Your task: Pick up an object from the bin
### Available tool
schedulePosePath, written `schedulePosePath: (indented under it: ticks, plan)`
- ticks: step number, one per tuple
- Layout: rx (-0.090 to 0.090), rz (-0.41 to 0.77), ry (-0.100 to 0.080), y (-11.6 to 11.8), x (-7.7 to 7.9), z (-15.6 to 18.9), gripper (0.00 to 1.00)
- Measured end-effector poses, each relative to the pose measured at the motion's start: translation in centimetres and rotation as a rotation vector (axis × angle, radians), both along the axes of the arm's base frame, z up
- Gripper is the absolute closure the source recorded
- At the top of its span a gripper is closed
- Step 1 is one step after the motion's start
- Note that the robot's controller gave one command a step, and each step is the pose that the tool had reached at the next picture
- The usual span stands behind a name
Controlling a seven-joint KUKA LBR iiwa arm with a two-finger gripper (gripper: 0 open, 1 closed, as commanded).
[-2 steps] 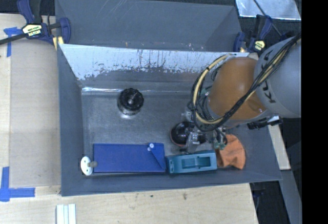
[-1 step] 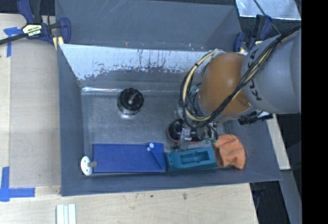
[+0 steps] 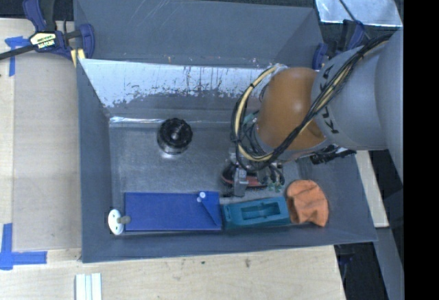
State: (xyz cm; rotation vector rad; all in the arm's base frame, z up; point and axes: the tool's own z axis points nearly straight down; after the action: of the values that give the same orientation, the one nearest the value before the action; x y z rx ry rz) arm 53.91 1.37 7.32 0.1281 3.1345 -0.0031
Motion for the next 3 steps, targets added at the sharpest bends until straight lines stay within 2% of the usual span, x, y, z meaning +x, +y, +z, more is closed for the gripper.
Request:
schedulePosePath:
  ticks: [1,2,3]
  plan:
    - [0.002,-0.047,0.003,-3.0,2.2,11.9,1.0]
    - [0.002,-0.047,0.003,-3.0,2.2,11.8,1.0]
    - [0.002,-0.039,0.01,-3.6,-0.3,17.1,1.0]
